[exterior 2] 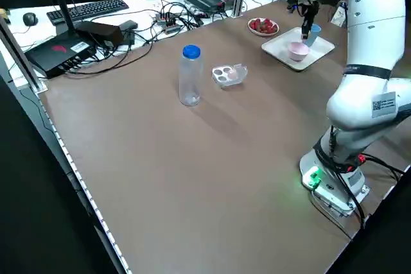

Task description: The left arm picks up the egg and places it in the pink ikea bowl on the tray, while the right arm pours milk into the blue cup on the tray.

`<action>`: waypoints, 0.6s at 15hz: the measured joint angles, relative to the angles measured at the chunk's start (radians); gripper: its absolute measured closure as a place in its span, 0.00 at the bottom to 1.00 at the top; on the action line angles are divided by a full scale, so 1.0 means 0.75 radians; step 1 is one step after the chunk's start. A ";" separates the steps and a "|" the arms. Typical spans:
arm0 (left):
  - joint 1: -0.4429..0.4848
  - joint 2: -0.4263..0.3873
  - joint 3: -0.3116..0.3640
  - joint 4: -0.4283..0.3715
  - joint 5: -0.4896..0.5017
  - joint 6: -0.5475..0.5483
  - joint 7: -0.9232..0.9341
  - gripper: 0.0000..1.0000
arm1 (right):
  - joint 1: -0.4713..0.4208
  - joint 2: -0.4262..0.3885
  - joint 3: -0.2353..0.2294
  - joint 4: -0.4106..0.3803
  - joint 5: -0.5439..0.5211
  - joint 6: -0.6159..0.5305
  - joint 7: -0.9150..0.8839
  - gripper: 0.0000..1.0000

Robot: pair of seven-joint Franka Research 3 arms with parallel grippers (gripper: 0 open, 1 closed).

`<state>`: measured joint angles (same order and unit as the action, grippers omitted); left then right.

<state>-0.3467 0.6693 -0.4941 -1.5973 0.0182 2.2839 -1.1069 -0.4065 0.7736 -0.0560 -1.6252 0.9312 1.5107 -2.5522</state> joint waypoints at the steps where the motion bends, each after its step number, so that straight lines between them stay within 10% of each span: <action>1: 0.000 0.011 0.000 0.000 0.000 0.000 0.000 0.52 | 0.000 0.001 0.000 0.000 0.007 0.000 -0.004 0.02; 9: -0.091 0.036 0.150 0.002 0.000 0.036 0.010 0.52 | 0.010 0.042 0.007 0.006 0.042 0.000 -0.073 0.07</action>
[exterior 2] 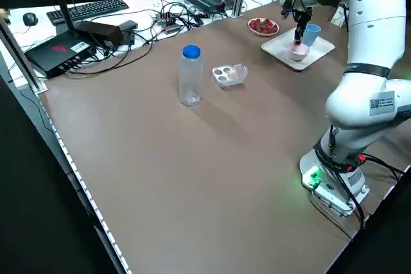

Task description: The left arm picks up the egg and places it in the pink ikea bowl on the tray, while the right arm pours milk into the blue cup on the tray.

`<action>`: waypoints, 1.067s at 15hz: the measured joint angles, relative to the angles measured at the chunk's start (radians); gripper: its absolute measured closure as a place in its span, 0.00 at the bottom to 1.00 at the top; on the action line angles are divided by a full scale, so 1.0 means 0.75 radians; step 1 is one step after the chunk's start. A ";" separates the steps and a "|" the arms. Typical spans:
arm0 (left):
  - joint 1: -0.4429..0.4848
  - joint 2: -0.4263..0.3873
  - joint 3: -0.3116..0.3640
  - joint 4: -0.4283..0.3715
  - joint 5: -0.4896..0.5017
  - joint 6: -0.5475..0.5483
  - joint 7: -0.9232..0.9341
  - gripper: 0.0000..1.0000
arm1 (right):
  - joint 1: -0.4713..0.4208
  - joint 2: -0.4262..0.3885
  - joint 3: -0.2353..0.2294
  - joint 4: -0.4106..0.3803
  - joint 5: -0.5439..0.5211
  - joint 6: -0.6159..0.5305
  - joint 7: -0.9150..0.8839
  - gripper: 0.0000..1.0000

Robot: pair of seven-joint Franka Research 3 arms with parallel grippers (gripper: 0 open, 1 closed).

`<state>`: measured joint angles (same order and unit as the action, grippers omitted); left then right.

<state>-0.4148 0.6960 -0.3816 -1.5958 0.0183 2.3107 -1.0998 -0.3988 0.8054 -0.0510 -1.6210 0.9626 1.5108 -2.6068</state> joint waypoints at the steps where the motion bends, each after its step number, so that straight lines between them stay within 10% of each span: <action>1: -0.003 0.005 0.002 0.000 0.000 0.010 0.000 0.52 | 0.002 0.002 0.000 0.000 0.000 0.000 -0.010 0.07; 6: -0.005 0.013 0.004 0.002 0.000 0.040 0.000 0.51 | 0.008 0.020 0.001 0.000 0.000 0.000 -0.044 0.21; 12: -0.004 0.012 0.005 0.021 0.021 0.043 0.000 0.05 | 0.040 0.020 0.000 0.011 0.000 0.002 -0.032 0.33; 16: 0.030 -0.003 0.012 0.038 0.126 0.044 0.000 0.00 | 0.081 -0.012 -0.001 0.050 -0.054 0.001 0.148 0.33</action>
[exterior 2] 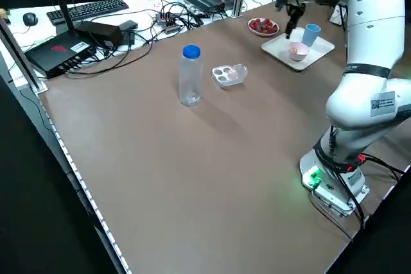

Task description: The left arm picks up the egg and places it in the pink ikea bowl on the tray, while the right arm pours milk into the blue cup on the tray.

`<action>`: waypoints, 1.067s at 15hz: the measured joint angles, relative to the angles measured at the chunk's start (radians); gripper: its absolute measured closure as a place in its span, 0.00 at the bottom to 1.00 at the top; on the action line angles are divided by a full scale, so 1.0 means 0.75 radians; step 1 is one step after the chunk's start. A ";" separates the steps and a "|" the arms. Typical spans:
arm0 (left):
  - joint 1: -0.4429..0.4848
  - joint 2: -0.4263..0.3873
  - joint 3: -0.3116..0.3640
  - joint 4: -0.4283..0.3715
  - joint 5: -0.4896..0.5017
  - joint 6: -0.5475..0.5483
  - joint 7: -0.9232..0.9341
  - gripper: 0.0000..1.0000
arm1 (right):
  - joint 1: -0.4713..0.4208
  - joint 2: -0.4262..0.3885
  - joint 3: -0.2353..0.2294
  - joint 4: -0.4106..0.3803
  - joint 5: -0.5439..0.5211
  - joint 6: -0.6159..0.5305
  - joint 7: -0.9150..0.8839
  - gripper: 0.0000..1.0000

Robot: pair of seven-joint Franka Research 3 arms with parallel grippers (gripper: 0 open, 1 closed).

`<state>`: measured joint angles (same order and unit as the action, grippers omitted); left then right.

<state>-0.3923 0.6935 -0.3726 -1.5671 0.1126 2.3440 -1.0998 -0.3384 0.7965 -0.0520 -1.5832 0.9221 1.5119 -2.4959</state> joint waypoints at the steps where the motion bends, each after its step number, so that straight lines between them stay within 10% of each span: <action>1: 0.030 -0.017 0.001 0.002 0.054 -0.002 0.000 0.00 | 0.016 -0.020 0.000 0.015 -0.019 0.000 0.068 0.33; 16: 0.477 -0.469 -0.002 0.014 0.234 -0.673 0.886 0.00 | 0.458 -0.567 -0.001 -0.051 -0.470 0.133 0.939 0.46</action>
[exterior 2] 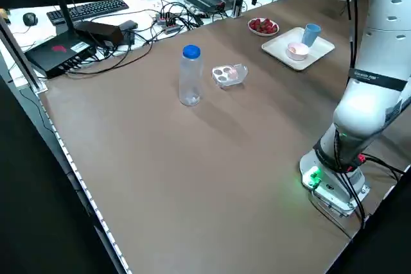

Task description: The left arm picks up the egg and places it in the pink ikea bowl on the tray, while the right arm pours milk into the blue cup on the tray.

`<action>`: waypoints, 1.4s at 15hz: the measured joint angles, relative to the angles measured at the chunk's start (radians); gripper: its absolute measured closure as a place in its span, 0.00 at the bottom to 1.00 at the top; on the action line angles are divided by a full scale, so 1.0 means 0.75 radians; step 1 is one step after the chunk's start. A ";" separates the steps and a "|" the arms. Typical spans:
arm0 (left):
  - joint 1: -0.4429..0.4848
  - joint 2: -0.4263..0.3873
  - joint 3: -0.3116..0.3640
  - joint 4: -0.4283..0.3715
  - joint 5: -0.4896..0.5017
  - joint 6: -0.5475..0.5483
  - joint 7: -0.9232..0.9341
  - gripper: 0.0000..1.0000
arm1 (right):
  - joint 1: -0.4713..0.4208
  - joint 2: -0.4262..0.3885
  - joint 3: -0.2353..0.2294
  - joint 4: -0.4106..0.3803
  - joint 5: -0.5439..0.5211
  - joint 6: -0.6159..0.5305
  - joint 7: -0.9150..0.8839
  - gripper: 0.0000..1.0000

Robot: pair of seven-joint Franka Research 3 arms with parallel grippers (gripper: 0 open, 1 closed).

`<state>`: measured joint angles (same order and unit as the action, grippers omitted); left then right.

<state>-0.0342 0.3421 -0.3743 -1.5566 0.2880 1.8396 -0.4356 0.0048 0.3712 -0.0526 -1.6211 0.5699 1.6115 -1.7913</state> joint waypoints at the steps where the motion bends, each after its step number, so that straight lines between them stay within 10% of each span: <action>1: 0.019 -0.032 0.008 0.002 -0.018 -0.020 0.039 0.00 | 0.036 -0.016 0.000 -0.003 -0.018 0.008 0.068 0.46; 11: -0.165 -0.439 0.480 -0.061 -0.393 -0.331 0.364 0.00 | 0.366 -0.093 0.001 -0.013 -0.306 0.059 0.611 0.47; 21: -0.184 -0.453 0.494 -0.117 -0.393 -0.330 0.365 0.00 | 0.601 -0.095 0.003 -0.018 -0.611 0.063 1.054 0.46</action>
<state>-0.1722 0.0025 -0.0038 -1.6440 -0.0071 1.5918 -0.1615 0.4558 0.3002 -0.0506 -1.6347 0.1120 1.6588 -1.0012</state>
